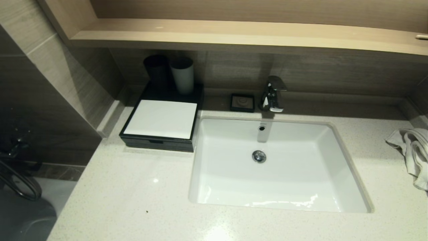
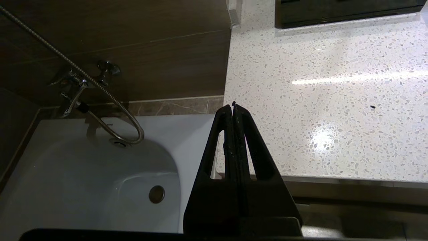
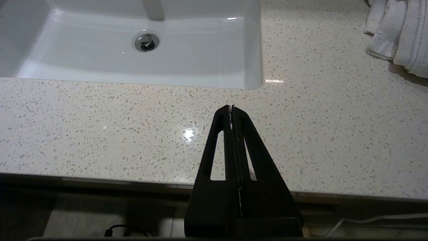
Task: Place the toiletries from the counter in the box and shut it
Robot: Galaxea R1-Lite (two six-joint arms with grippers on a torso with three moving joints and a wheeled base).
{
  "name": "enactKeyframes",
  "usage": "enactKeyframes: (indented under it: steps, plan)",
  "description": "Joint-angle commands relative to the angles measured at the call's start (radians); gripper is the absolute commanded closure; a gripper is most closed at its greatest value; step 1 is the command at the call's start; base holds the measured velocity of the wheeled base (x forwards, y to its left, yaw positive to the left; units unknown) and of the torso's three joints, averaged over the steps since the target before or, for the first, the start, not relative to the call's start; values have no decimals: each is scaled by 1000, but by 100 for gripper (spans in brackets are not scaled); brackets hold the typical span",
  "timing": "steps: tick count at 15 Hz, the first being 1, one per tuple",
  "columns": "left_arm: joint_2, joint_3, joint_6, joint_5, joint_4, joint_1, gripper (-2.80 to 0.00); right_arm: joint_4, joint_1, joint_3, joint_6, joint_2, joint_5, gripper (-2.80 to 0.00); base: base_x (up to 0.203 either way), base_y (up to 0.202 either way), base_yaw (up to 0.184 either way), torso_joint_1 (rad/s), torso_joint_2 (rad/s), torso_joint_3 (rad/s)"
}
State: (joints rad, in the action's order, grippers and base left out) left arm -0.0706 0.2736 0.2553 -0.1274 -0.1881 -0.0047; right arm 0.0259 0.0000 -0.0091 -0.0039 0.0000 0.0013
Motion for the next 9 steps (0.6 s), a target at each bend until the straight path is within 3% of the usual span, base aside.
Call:
enactKeyframes:
  steps: [1, 3, 7, 9]
  plan:
    - [68, -21, -2, -1, 1, 0, 0, 0, 0, 0, -1, 0, -1, 0, 0, 0, 0, 0, 0, 0]
    - [69, -25, -5, 0, 2, 0, 0, 0, 0, 0, -1, 0, 0, 0, 0, 0, 0, 0, 0, 0]
    - [69, -30, -81, 108, 2, 0, 0, 0, 0, 0, -1, 0, 0, 0, 0, 0, 0, 0, 0, 0]
    - [69, -48, -84, 140, 6, 0, 0, 0, 0, 0, -1, 0, 0, 0, 0, 0, 0, 0, 0, 0]
